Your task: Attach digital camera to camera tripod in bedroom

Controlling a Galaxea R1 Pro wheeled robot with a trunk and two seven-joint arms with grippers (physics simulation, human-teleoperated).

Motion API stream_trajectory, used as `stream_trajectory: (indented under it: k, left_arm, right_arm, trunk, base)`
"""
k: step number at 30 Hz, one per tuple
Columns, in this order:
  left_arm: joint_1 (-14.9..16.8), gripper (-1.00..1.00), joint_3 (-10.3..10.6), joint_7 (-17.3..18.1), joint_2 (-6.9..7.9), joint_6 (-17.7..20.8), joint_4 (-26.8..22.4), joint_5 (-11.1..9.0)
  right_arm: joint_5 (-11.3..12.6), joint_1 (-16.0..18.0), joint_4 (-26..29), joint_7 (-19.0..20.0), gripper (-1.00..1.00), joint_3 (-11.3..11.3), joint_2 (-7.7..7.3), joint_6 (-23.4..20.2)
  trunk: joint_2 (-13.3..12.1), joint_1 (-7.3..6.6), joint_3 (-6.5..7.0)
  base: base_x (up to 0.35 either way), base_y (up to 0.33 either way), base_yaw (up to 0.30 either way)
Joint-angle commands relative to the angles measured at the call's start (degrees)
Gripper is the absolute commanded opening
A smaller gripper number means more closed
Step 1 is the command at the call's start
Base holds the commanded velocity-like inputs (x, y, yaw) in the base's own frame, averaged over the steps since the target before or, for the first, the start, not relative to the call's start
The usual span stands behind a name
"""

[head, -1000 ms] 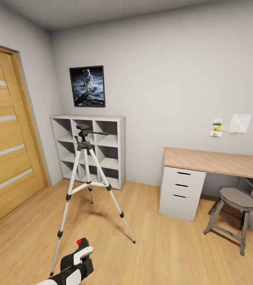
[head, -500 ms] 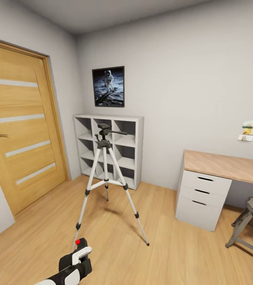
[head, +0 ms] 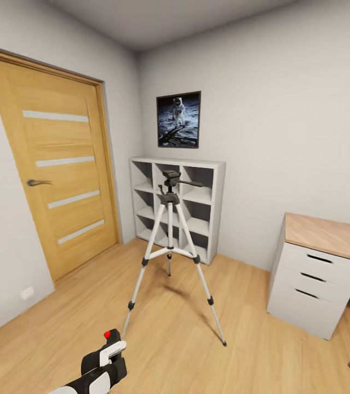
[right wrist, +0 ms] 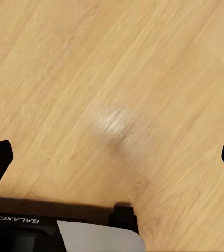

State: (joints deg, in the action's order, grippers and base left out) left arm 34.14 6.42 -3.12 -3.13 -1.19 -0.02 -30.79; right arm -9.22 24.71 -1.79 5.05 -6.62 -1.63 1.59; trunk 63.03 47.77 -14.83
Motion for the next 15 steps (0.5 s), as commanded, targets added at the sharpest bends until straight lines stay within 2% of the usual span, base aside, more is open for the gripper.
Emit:
stream_trajectory:
  k: [1,6,15]
  left_arm:
    - [0.1,-1.0,0.5,-0.2,-0.03,-0.1,0.0,-0.4]
    - [0.0,-1.0,0.5,-0.2,-0.03,-0.1,0.0,-0.4]
    - [0.1,-1.0,0.5,-0.2,-0.03,-0.1,0.0,-0.4]
  right_arm:
    - [-0.6,0.1,-0.1,0.1,1.0,-0.5,-0.04,0.2]
    - [-0.5,0.1,-0.1,0.1,1.0,-0.5,-0.16,0.3]
    - [-0.7,0.1,-0.1,0.2,1.0,-0.5,-0.48,0.5]
  trunk:
    - [0.1,0.0,-0.07]
    - [0.1,0.0,-0.07]
    - [0.1,0.0,-0.07]
  base:
    - [0.0,0.0,0.3]
    - [0.0,0.0,0.206]
    - [0.0,0.0,0.028]
